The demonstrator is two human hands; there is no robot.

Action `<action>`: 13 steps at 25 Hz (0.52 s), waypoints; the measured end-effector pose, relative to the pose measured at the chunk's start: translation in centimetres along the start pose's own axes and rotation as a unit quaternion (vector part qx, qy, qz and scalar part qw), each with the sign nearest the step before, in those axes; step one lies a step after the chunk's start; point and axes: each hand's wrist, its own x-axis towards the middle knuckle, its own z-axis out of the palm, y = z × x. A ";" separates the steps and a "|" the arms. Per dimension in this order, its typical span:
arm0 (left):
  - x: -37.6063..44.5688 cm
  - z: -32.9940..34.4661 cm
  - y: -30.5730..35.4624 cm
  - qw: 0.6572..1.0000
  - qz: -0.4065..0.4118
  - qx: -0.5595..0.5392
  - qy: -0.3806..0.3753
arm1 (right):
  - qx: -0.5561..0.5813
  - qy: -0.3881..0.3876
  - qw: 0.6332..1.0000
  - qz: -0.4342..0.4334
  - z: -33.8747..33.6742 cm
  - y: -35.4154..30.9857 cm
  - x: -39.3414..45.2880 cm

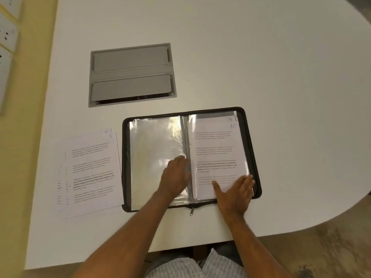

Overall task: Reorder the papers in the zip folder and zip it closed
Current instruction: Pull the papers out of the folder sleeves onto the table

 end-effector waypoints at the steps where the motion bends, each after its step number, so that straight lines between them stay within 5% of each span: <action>1: 0.2 0.5 0.4 1.000 0.010 0.011 -0.009 | -0.002 0.005 1.000 -0.003 0.0 0.1 0.1; 13: 0.0 1.3 -1.0 0.989 0.027 0.141 -0.021 | -0.017 0.040 0.998 -0.039 0.0 -0.1 0.5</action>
